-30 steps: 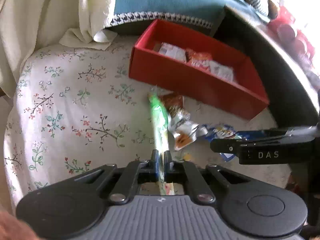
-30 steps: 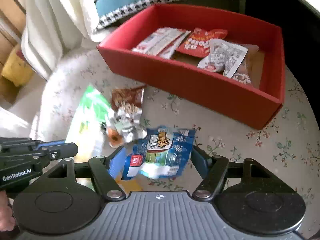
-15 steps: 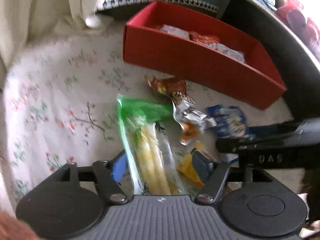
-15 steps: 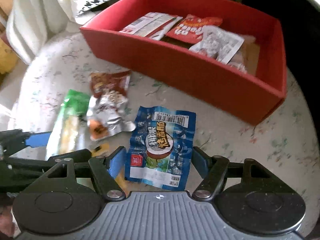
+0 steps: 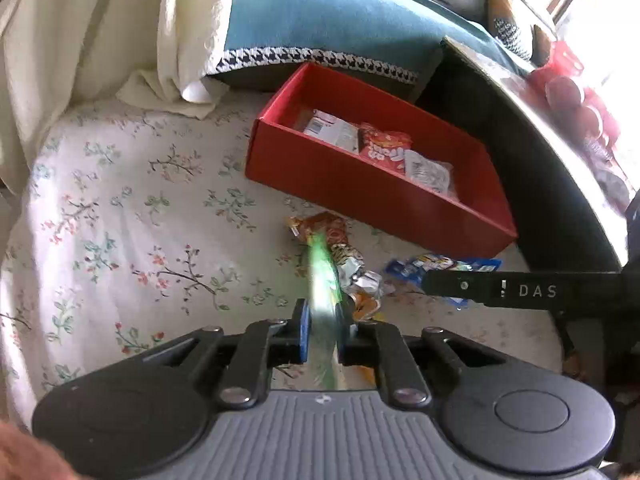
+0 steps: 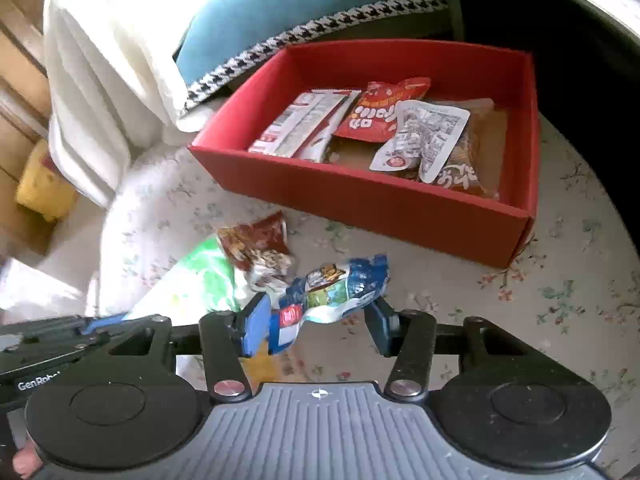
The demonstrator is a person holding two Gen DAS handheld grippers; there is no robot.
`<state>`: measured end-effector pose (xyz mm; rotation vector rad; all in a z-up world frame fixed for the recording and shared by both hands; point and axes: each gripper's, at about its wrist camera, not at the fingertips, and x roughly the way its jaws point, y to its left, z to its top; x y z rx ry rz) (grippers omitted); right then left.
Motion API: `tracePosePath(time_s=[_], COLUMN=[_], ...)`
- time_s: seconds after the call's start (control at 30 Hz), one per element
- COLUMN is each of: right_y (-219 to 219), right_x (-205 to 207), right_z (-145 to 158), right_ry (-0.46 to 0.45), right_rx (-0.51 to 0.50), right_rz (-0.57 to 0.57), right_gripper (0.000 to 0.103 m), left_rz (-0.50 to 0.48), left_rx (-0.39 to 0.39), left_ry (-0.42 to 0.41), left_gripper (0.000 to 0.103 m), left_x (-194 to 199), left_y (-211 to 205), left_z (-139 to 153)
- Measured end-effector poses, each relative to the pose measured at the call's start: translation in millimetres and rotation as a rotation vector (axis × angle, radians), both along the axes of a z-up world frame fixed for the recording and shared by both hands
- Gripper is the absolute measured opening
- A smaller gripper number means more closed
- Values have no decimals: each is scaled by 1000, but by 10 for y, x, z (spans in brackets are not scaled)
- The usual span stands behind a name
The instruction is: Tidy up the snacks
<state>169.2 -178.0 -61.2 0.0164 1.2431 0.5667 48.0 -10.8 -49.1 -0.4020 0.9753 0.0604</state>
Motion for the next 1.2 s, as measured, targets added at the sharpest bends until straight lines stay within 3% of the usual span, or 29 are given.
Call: tracePosePath(time_s=[0.13,0.23,0.3,0.37,0.43,0.5,0.57,0.63,0.77,0.87,1.0,1.03,1.1,1.2], right_y=[131,166,220,266,300,337,288,236,330,451,414,411,373,259], right_x=[-26,-35,-36,-35,-32,9,92,171,174,63,20,-20,-84,-70], right_z=[-192,-315,-345,-345,-330,-314,-273,-279,-473,-578,-540,-530,-460,-416], right_ry=[-23,-4,-28,-42,-69,-97,-117,-111,-36,-105,-110,-113,-117,-87], right_rx=[-168,-201,-229,-240,-254,-290,-288,-253,-259,-330,-324,-322,-313,-269], right_rz=[51,77,110,132,141,154,146,118,178,239,216,222,221,187], right_gripper=[59,67,73,77,87,87,88,90,93,95,84,79,75,75], left_rz=[0,-33,-69,-77,-61,-22,-7,-2,-38,-63,-116,-127,-150,-136], left_rx=[61,40,79,116,184,265,250,231,229,273,323,344,335,236], left_ry=[82,131,139,124,112,95,55,55,101,125,156,157,154,155], left_gripper=[6,11,27,31,41,45,48,58,59,59,68,65,38,28], left_x=[25,71,84,79,61,35,-1,17,47,148,322,345,346,303], left_y=[20,25,-55,-122,-169,-160,-113,-63,-122,-231,-320,-365,-422,-360], left_z=[-210,-366,-424,-421,-379,-327,-239,-229,-331,-439,-591,-584,-530,-453])
